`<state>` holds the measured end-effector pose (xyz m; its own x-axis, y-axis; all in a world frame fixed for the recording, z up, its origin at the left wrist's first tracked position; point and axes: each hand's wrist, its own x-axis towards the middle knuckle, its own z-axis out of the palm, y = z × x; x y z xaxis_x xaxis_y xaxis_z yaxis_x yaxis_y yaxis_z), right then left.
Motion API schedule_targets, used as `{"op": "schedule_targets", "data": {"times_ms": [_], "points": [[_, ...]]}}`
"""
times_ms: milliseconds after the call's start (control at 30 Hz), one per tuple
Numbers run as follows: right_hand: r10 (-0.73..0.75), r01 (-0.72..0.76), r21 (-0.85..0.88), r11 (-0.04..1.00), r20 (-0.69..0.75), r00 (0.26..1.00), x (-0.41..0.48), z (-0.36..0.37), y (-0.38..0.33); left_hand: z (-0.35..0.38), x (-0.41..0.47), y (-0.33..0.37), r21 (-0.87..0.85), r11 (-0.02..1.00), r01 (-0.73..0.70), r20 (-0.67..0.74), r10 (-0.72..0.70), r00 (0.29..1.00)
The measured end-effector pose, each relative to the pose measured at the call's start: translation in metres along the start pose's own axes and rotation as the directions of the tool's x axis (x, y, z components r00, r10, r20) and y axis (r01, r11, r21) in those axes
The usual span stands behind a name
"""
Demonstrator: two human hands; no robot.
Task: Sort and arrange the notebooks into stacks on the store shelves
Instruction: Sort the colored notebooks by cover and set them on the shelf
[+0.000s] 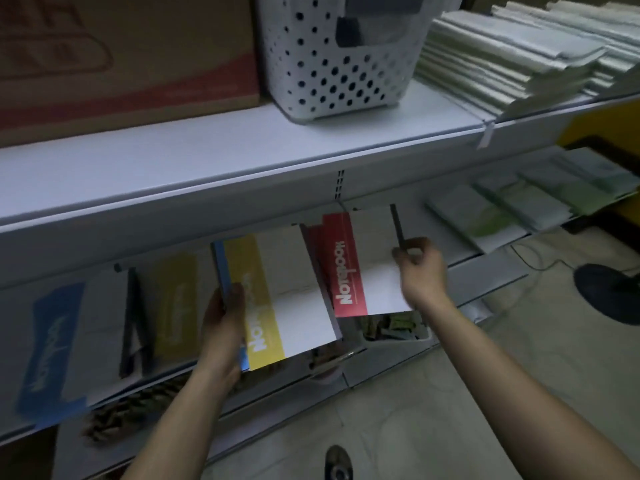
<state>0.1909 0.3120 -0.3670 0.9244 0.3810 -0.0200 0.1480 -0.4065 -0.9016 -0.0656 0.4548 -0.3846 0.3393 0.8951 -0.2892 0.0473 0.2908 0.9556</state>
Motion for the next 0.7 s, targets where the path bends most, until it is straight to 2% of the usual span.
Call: {"op": "schedule_targets", "data": {"times_ms": [233,333,433,533,633,700], "points": [[-0.028,0.066,-0.258,0.964,0.148,0.989,0.077,0.006,0.014,0.037,0.001,-0.003,-0.012,1.000,-0.004,-0.091,0.003,0.996],[-0.018,0.067,-0.350,0.935,0.141,0.990,0.089,0.016,0.019,0.047,0.004,-0.003,-0.010,1.000,-0.019,-0.127,0.018,0.992],[-0.067,0.104,-0.445,0.889,0.096,0.993,0.091,0.019,0.024,0.054,0.007,-0.001,-0.038,0.999,-0.025,-0.148,0.019,0.989],[-0.175,0.206,-0.305,0.930,0.127,0.976,0.070,0.023,0.011,0.059,0.008,0.000,-0.035,0.999,-0.032,-0.139,0.027,0.990],[-0.189,0.221,-0.033,0.975,0.402,0.896,0.024,0.036,-0.016,0.054,0.010,-0.005,-0.021,0.999,-0.043,-0.133,0.040,0.990],[-0.212,0.221,0.041,0.974,0.494,0.843,-0.006,0.050,-0.026,0.044,0.008,-0.007,0.000,0.998,-0.056,-0.133,0.056,0.989]]}}
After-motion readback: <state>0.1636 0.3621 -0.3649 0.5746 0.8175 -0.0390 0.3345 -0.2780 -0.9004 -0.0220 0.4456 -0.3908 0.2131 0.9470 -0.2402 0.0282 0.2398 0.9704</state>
